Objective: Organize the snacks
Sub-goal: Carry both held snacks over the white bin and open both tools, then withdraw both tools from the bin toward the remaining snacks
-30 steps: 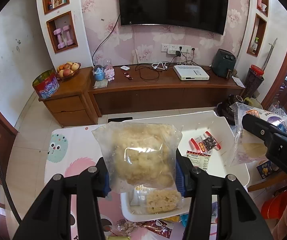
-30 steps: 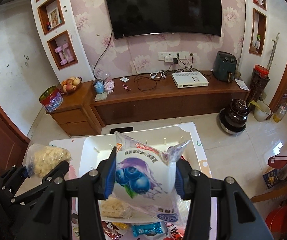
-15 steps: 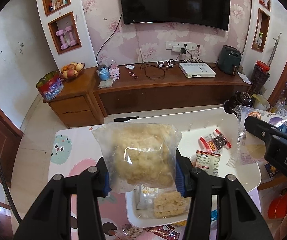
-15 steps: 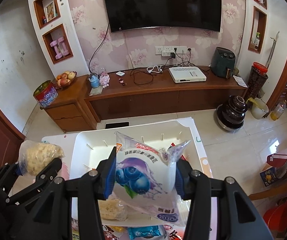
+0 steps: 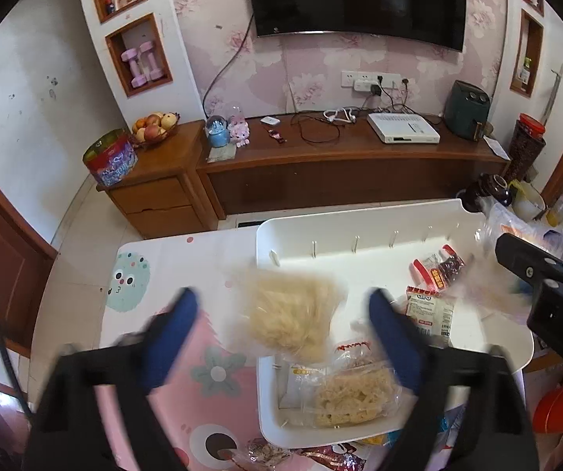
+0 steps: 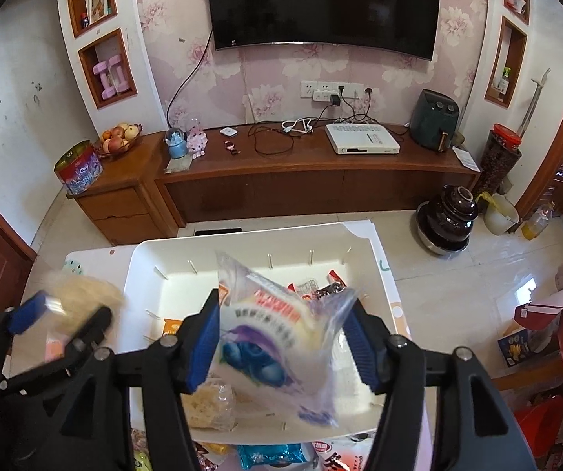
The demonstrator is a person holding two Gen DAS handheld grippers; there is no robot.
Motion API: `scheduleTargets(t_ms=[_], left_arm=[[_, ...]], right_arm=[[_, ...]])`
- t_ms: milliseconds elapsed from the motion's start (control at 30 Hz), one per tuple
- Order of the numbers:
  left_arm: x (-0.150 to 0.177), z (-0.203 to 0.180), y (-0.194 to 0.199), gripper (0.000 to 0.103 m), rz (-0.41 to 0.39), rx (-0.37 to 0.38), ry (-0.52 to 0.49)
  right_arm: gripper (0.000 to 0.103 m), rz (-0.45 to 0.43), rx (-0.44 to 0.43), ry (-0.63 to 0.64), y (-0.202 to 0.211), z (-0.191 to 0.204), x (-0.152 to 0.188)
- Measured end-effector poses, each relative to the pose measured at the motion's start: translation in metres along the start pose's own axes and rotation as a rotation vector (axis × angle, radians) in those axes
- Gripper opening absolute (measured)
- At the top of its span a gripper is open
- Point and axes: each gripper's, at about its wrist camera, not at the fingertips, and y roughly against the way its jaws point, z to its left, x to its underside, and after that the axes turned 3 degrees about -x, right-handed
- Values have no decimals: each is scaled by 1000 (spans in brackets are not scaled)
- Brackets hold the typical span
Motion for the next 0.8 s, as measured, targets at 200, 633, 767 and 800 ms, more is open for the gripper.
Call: scheduleTargets(t_ms=[200,633,767,800], left_arm=[[3,-3,-1,93,3,-20,-17],[9,-4,17,93,-11,-27,-16],[14,-1,32,93,-23,-33,-9],[14,-1,37,93,-27,-36,-7]], right_arm=[[60,-32,11,10,7,-2,0],[61,-56,13,32,26,-3,3],[61,-59,-2,33,39,-5,6],[61,-60,-6,33,43,-5,7]])
